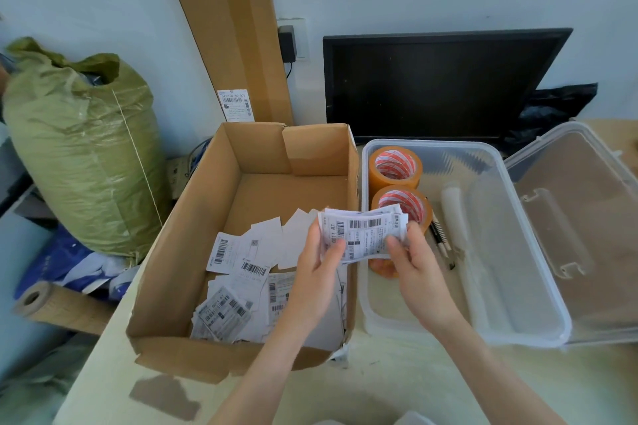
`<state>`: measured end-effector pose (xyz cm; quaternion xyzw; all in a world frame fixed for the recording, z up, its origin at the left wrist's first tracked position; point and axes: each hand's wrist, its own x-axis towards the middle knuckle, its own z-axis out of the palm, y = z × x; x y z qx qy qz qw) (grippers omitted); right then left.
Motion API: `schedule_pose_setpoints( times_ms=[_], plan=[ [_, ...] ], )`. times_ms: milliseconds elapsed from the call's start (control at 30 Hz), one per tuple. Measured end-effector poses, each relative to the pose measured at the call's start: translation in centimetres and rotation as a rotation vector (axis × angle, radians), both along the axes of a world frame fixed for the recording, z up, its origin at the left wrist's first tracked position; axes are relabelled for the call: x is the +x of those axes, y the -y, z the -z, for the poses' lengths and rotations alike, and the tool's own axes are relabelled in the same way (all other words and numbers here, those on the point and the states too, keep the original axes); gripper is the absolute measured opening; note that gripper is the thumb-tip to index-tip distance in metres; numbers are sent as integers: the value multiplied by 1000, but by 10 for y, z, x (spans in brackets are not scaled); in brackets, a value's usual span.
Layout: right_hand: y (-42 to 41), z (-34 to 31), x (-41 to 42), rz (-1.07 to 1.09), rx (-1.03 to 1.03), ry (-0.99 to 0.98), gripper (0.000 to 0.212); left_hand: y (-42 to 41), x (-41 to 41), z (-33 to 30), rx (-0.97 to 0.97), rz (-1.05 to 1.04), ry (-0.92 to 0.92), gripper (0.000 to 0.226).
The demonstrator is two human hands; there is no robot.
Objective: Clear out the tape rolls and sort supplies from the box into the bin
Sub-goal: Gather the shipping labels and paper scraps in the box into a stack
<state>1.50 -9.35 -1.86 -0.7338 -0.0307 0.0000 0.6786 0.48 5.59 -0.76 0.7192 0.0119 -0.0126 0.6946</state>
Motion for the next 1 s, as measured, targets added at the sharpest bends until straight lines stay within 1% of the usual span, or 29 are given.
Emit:
schedule_pose_setpoints(
  times_ms=[100,133,200,300,367,467,600,733,800,867,933,1000],
  plan=[
    [3,1,2,-39,-80,46,7,4,-3,0,-35,-30,-9,23],
    [4,1,3,-56,-122,64,9,5,-3,1,-47,-52,-12,21],
    [10,3,4,-92,-229,90,22,4,-4,4,-24,-85,-13,17],
    [18,0,5,-121,-358,95,26,2,-6,6,-6,-87,25,17],
    [22,-4,4,-124,-380,96,27,3,-8,7,-29,-87,75,19],
    [20,-13,0,-149,-304,61,34,3,-8,8,-56,-90,120,29],
    [14,-15,-2,-159,-249,54,35,5,-8,7,-89,-60,107,32],
    [7,-19,-4,-118,-100,-2,44,9,-9,2,-141,-71,108,34],
    [4,-21,-4,-106,-35,-30,37,11,-7,-1,-144,-70,117,30],
    [2,-25,-5,-76,95,-73,22,12,-6,-2,-137,-63,126,27],
    [-3,-31,-4,16,217,-107,3,13,-6,-3,-145,-57,119,28],
    [-6,-31,-1,113,190,-109,18,14,-7,-2,-173,-59,107,32]
  ],
)
